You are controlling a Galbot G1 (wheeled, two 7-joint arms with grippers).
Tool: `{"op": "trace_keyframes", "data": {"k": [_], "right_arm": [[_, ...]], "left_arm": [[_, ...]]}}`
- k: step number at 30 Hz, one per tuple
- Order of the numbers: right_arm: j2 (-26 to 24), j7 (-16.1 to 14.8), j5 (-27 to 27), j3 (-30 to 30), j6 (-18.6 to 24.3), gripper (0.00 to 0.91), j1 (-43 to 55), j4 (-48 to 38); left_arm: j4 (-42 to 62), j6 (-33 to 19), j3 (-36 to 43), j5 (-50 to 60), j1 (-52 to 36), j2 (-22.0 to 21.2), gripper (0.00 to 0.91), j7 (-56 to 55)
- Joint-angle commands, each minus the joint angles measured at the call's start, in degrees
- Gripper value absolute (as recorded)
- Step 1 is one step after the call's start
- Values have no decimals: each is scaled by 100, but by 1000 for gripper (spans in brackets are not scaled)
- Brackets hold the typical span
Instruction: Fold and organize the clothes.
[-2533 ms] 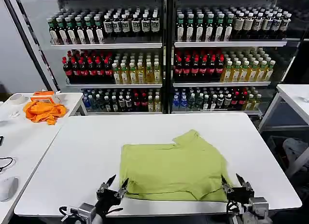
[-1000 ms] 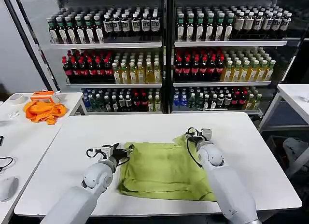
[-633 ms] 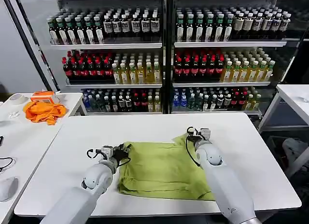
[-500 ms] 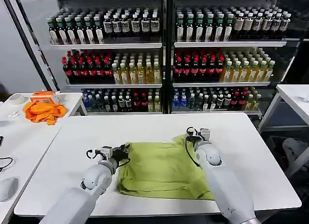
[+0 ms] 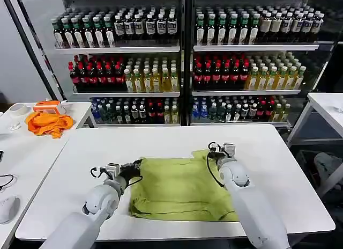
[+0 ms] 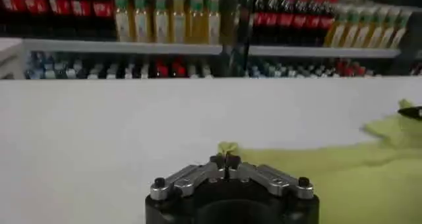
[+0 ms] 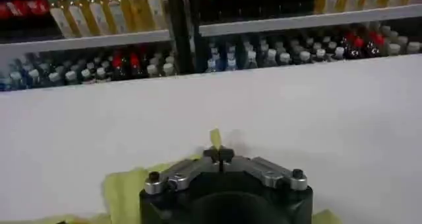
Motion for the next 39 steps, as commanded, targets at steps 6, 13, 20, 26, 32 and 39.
{"op": "trace_keyframes", "data": {"k": [6,13,20,26,32,39], "right_arm": [[-492,76,173,279,-25,0,-669,1766],[-878,122,329,805,-28,0,-1708,2837],[-1137,156,407,1307,-28,0,-2675,3639],[-1243,164,453,1760,-29,0,-3406,4131],[-1182,164,411,1976,-25,0,-3972,4186],[-988,235,199,1684,-25,0,-3822,3662]], "left_arm": [[-900,-143,-220,-47,509,217,20,20],[-1348,-102,-365,-29,1010,337,20,43],[-1709,-66,-464,30,1498,486,20,87],[-1960,-13,-562,80,1811,545,20,87],[-1954,9,-542,224,2027,594,20,99],[-1741,-8,-426,519,2171,536,20,153]]}}
